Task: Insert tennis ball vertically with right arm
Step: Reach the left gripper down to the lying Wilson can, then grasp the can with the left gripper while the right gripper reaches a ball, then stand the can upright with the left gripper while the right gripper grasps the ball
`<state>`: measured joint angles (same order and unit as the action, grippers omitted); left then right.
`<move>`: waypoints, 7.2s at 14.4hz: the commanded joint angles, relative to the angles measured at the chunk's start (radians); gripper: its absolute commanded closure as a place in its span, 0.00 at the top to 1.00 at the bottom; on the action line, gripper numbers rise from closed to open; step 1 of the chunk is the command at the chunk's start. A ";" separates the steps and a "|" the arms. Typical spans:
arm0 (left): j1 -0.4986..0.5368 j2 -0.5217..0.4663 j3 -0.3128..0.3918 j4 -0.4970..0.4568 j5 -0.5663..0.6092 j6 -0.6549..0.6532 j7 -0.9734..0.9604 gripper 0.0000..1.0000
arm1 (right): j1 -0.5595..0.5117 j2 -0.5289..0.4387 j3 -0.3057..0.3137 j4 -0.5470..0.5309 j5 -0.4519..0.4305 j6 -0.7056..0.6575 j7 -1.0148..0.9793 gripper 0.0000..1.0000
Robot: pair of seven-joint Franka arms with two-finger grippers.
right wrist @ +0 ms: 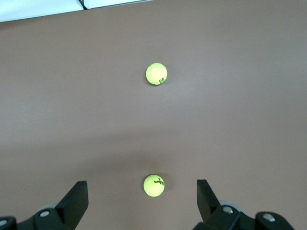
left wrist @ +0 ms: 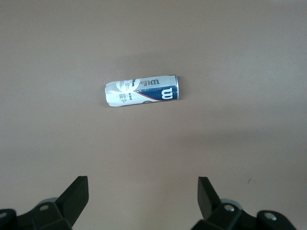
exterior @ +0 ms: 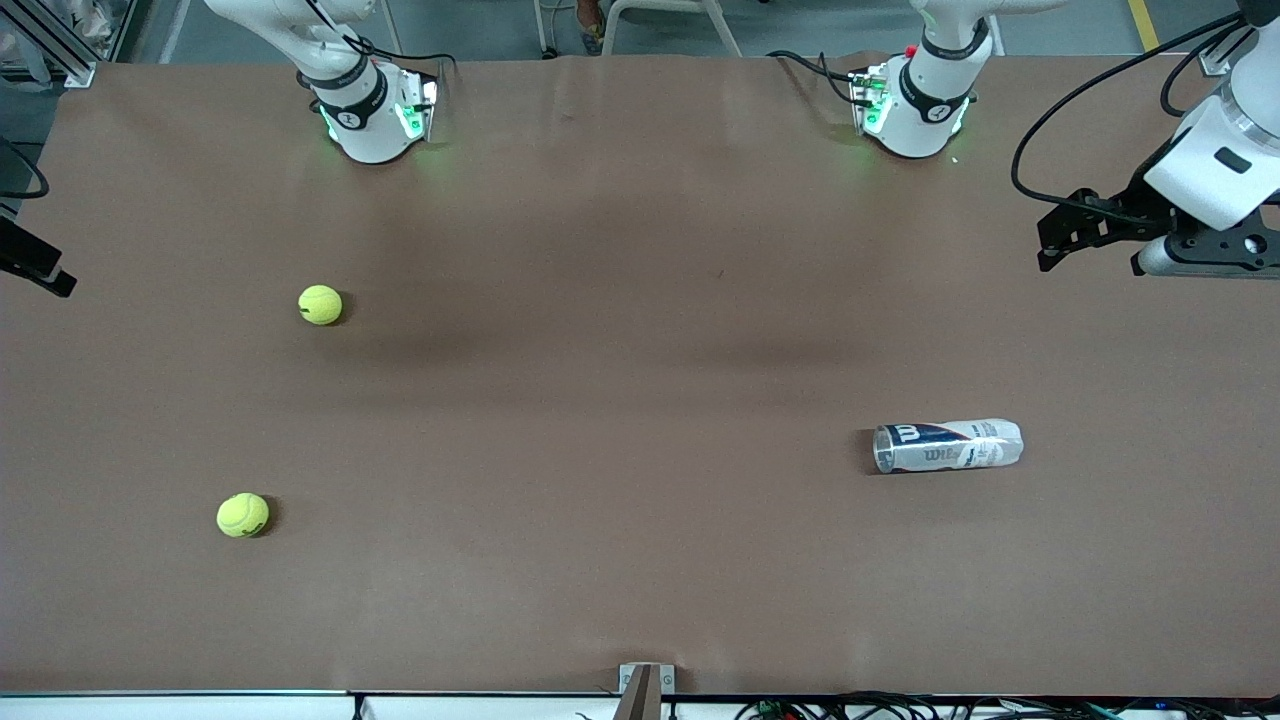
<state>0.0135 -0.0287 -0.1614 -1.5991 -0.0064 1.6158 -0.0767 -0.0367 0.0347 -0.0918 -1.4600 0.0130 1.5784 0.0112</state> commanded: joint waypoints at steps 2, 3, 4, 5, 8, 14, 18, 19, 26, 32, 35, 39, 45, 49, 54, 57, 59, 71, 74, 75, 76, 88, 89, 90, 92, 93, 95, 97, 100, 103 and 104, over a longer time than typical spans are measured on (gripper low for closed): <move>0.003 0.010 -0.003 0.024 0.008 -0.011 0.003 1.00 | -0.029 -0.032 0.018 -0.034 0.001 0.020 0.006 1.00; 0.003 0.010 -0.003 0.024 0.009 -0.011 0.005 1.00 | -0.041 -0.032 0.018 -0.034 0.001 0.022 0.006 1.00; 0.003 0.010 -0.003 0.024 0.009 -0.010 0.008 1.00 | -0.034 -0.032 0.017 -0.037 0.001 0.020 0.006 1.00; 0.003 0.018 -0.003 0.025 0.011 -0.010 0.008 1.00 | -0.034 -0.032 0.017 -0.039 0.001 0.020 0.006 1.00; 0.003 0.041 -0.003 0.039 0.019 -0.008 0.014 1.00 | -0.032 -0.030 0.017 -0.040 -0.005 0.015 -0.010 1.00; -0.004 0.150 -0.013 0.016 0.085 0.099 0.232 1.00 | -0.017 -0.030 0.017 -0.043 -0.027 0.012 -0.020 1.00; 0.003 0.260 -0.009 0.018 0.098 0.165 0.552 1.00 | -0.002 -0.030 0.017 -0.080 -0.059 0.058 -0.028 1.00; 0.002 0.285 -0.009 0.018 0.121 0.180 0.601 1.00 | -0.002 -0.047 0.017 -0.121 -0.059 0.089 -0.028 1.00; -0.007 0.493 -0.010 0.027 0.311 0.297 0.936 1.00 | -0.002 -0.149 0.014 -0.242 -0.047 0.121 -0.027 1.00; -0.052 0.593 -0.015 0.036 0.482 0.303 1.011 1.00 | -0.011 -0.200 0.009 -0.281 -0.047 0.108 -0.023 1.00; -0.133 0.610 -0.012 0.041 0.555 0.302 1.006 0.98 | -0.009 -0.203 0.009 -0.281 -0.047 0.101 -0.023 1.00; -0.133 0.693 -0.006 0.065 0.606 0.303 0.977 0.98 | -0.008 -0.200 0.009 -0.280 -0.047 0.089 -0.028 1.00; -0.127 0.739 -0.006 0.074 0.753 0.302 0.934 0.98 | -0.008 -0.200 0.009 -0.276 -0.047 0.095 -0.028 1.00; -0.136 0.771 -0.004 0.074 0.767 0.302 0.885 0.97 | -0.005 -0.199 0.011 -0.273 -0.047 0.089 -0.025 1.00; -0.147 0.788 -0.004 0.065 0.769 0.289 0.864 0.96 | -0.003 -0.194 0.014 -0.275 -0.047 0.086 -0.016 1.00; -0.147 0.806 -0.004 0.059 0.770 0.289 0.850 0.94 | -0.005 -0.161 0.014 -0.281 -0.047 0.077 -0.017 1.00; -0.147 0.816 -0.004 0.059 0.770 0.289 0.847 0.93 | -0.009 -0.112 0.014 -0.281 -0.047 0.060 -0.020 1.00; -0.148 0.846 -0.006 0.061 0.806 0.292 0.790 0.68 | 0.007 -0.052 0.014 -0.761 -0.044 0.317 -0.019 1.00; -0.150 0.846 -0.007 0.065 0.804 0.300 0.798 0.66 | 0.018 -0.006 0.015 -0.766 -0.042 0.344 -0.017 1.00; -0.150 0.834 -0.013 0.067 0.803 0.299 0.811 0.66 | 0.018 0.017 0.015 -0.767 -0.033 0.357 -0.017 1.00; -0.150 0.813 -0.020 0.068 0.798 0.291 0.840 0.65 | 0.017 0.043 0.015 -0.767 -0.018 0.364 -0.017 1.00; -0.125 0.705 -0.096 0.145 0.047 0.355 1.454 0.64 | 0.009 0.116 0.014 -0.859 0.010 0.483 -0.017 1.00; -0.127 0.711 -0.096 0.145 0.004 0.395 1.454 0.64 | 0.009 0.129 0.014 -0.859 0.010 0.498 -0.017 1.00; -0.136 0.717 -0.096 0.143 -0.050 0.430 1.453 0.64 | 0.011 0.145 0.014 -0.862 0.010 0.514 -0.017 1.00; -0.136 0.736 -0.099 0.136 -0.147 0.537 1.466 0.65 | 0.011 0.168 0.014 -0.876 0.010 0.554 -0.017 1.00; -0.142 0.736 -0.104 0.130 -0.200 0.577 1.483 0.65 | 0.011 0.175 0.014 -0.882 0.010 0.578 -0.017 1.00; -0.142 0.734 -0.134 0.094 -0.286 0.695 1.525 0.64 | 0.011 0.186 0.014 -0.895 0.010 0.592 -0.019 1.00; -0.130 0.736 -0.225 0.044 -0.354 0.870 1.539 0.64 | 0.009 0.186 0.014 -0.905 0.010 0.592 -0.019 1.00; -0.145 0.736 -0.301 -0.019 -0.557 1.027 1.542 0.64 | 0.008 0.194 0.014 -0.918 0.010 0.594 -0.019 1.00; -0.171 0.753 -0.325 -0.030 -0.711 1.070 1.542 0.65 | 0.008 0.215 0.014 -0.918 0.010 0.621 -0.019 1.00; -0.182 0.768 -0.325 -0.028 -0.736 1.099 1.542 0.65 | 0.009 0.226 0.014 -0.918 0.010 0.626 -0.017 1.00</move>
<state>-0.1608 0.7247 -0.4781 -1.6205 -0.6813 2.6653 1.4517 -0.0239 0.2512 -0.0795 -2.3569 0.0077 2.1726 -0.0083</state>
